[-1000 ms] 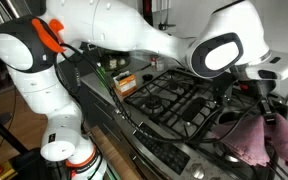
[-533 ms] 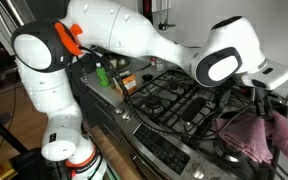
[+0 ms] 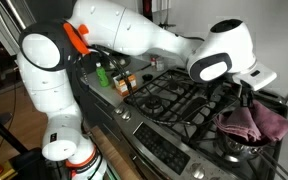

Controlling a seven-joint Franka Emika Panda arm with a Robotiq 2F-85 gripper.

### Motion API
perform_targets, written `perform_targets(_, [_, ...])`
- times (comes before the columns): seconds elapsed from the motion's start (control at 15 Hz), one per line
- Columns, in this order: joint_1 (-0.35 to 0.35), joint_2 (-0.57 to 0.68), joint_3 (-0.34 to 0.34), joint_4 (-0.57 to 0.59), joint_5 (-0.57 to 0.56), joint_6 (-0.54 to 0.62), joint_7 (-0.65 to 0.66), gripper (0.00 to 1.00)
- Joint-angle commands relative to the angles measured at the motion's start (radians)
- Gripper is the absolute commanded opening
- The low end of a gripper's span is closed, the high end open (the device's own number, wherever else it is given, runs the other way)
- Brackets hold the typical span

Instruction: Move the pot from the rear right plate onto the front right plate of the stove, pick up the pink towel and use it to wipe the pot on the stove

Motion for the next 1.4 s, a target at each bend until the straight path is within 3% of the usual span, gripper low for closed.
perform_targets(0.0, [-0.002,-0.029,0.016,-0.003,0.131,-0.096,-0.105,0.04])
perform_targets(0.27, [-0.008,-0.056,0.003,0.023,0.145,-0.255,-0.204,0.04])
perform_targets(0.53, [-0.012,-0.068,-0.016,0.054,0.119,-0.305,-0.226,0.04])
perform_targets(1.0, [-0.032,-0.127,-0.031,0.095,0.224,-0.52,-0.413,0.04])
perform_targets(1.13, [-0.042,-0.134,-0.05,0.114,0.19,-0.585,-0.44,0.04])
perform_targets(1.33, [-0.057,-0.125,-0.079,0.121,0.06,-0.546,-0.44,0.04])
